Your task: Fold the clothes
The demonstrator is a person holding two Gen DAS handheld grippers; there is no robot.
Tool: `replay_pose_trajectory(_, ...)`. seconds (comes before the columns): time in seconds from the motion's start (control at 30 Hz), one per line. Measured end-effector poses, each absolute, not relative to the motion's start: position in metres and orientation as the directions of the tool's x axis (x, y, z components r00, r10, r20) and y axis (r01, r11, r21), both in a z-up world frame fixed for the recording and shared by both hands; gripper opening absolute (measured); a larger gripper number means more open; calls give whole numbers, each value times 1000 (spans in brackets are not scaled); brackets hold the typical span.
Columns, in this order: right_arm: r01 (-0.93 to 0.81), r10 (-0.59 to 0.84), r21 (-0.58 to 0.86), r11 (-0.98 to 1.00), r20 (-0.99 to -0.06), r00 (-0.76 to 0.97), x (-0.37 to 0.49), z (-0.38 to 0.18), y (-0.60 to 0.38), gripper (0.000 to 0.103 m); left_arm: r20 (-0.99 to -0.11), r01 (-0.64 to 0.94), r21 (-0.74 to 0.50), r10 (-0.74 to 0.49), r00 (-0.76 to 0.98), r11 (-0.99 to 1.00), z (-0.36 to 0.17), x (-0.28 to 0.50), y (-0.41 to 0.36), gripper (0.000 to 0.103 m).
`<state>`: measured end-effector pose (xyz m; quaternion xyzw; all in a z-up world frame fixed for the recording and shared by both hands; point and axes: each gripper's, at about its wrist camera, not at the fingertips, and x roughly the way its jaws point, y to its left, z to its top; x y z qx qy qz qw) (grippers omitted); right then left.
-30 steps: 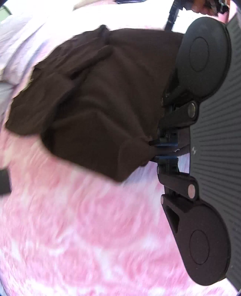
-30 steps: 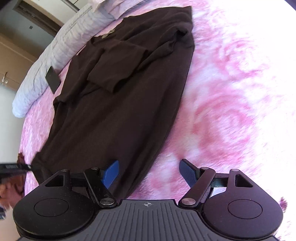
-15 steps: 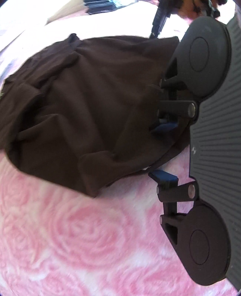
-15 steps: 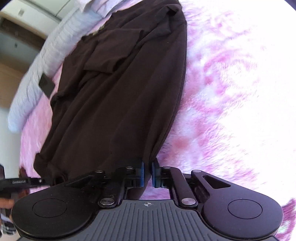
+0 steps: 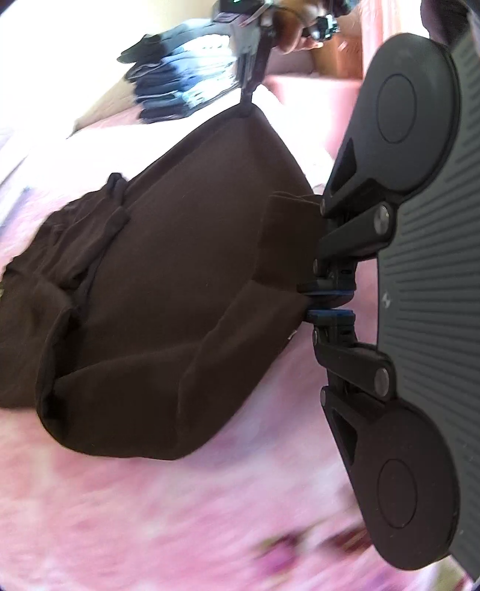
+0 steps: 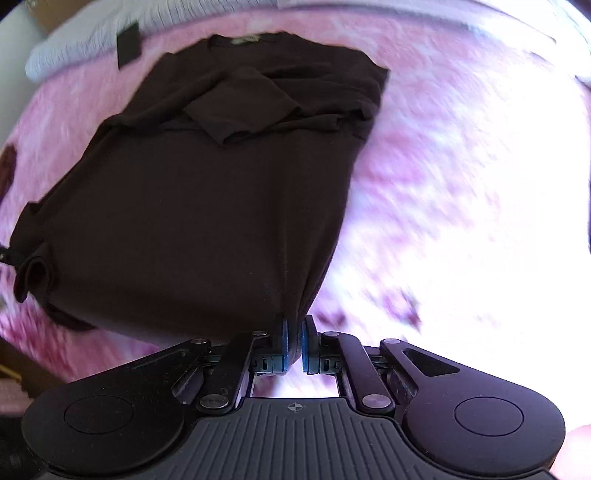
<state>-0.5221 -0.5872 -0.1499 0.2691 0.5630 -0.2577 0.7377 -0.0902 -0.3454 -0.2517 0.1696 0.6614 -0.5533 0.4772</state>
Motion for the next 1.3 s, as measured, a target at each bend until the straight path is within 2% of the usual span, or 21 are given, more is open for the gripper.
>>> replay_pose_trajectory(0.17, 766, 13, 199, 612, -970, 242, -570, -189, -597, 5, -866, 724, -497, -219, -450, 478, -292, -120, -316, 3)
replay_pose_trajectory(0.27, 754, 30, 222, 618, -965, 260, -570, -196, -605, 5, -877, 678, -469, -202, -437, 566, -303, -116, -301, 4)
replay_pose_trajectory(0.33, 733, 41, 238, 637, -960, 276, -568, -196, -609, 5, -874, 641, -470, -223, -431, 607, -304, -111, -301, 11)
replay_pose_trajectory(0.4, 731, 55, 269, 627, -952, 303, -573, -201, -612, 5, -863, 604, -491, -255, -437, 628, -306, -111, -302, 40)
replay_pose_trajectory(0.47, 737, 72, 306, 603, -941, 332, -579, -206, -613, 5, -852, 576, -509, -280, -442, 640, -310, -113, -311, 42)
replay_pose_trajectory(0.57, 747, 75, 336, 574, -929, 361, -588, -214, -613, 6, -856, 582, -495, -248, -453, 645, -325, -126, -335, 48)
replay_pose_trajectory(0.6, 748, 75, 340, 570, -928, 364, -589, -217, -612, 8, -859, 585, -487, -235, -455, 649, -330, -131, -342, 48)
replay_pose_trajectory(0.63, 753, 69, 329, 570, -932, 355, -589, -220, -610, 24, -860, 591, -487, -235, -453, 644, -331, -137, -346, 46)
replay_pose_trajectory(0.67, 758, 63, 319, 569, -936, 347, -588, -222, -608, 47, -861, 597, -488, -237, -450, 637, -331, -143, -350, 40)
replay_pose_trajectory(0.7, 760, 58, 314, 569, -937, 344, -589, -224, -607, 57, -862, 604, -488, -239, -447, 630, -331, -150, -353, 16)
replay_pose_trajectory(0.73, 761, 53, 310, 569, -938, 342, -591, -226, -605, 62, -867, 628, -485, -243, -434, 608, -325, -154, -355, 4)
replay_pose_trajectory(0.9, 755, 54, 346, 557, -922, 383, -604, -234, -600, 62, -878, 704, -476, -242, -412, 527, -284, -147, -336, 4)
replay_pose_trajectory(0.97, 737, 71, 385, 556, -905, 419, -613, -238, -595, 62, -897, 716, -440, -236, -373, 542, -273, -129, -325, 4)
replay_pose_trajectory(1.03, 706, 105, 436, 558, -881, 461, -610, -246, -588, 61, -925, 738, -379, -206, -320, 559, -264, -115, -316, 1)
replay_pose_trajectory(1.2, 648, 178, 523, 554, -835, 521, -600, -260, -573, 61, -962, 799, -266, -92, -258, 539, -273, -106, -313, 0)
replay_pose_trajectory(1.23, 647, 179, 524, 553, -834, 522, -600, -261, -572, 59, -961, 807, -269, -91, -260, 526, -275, -109, -314, 0)
replay_pose_trajectory(1.27, 647, 180, 525, 553, -833, 523, -601, -263, -572, 40, -957, 806, -284, -99, -273, 519, -276, -113, -317, 0)
replay_pose_trajectory(1.3, 651, 183, 508, 564, -846, 501, -603, -261, -573, 30, -951, 801, -303, -106, -291, 516, -274, -108, -303, 1)
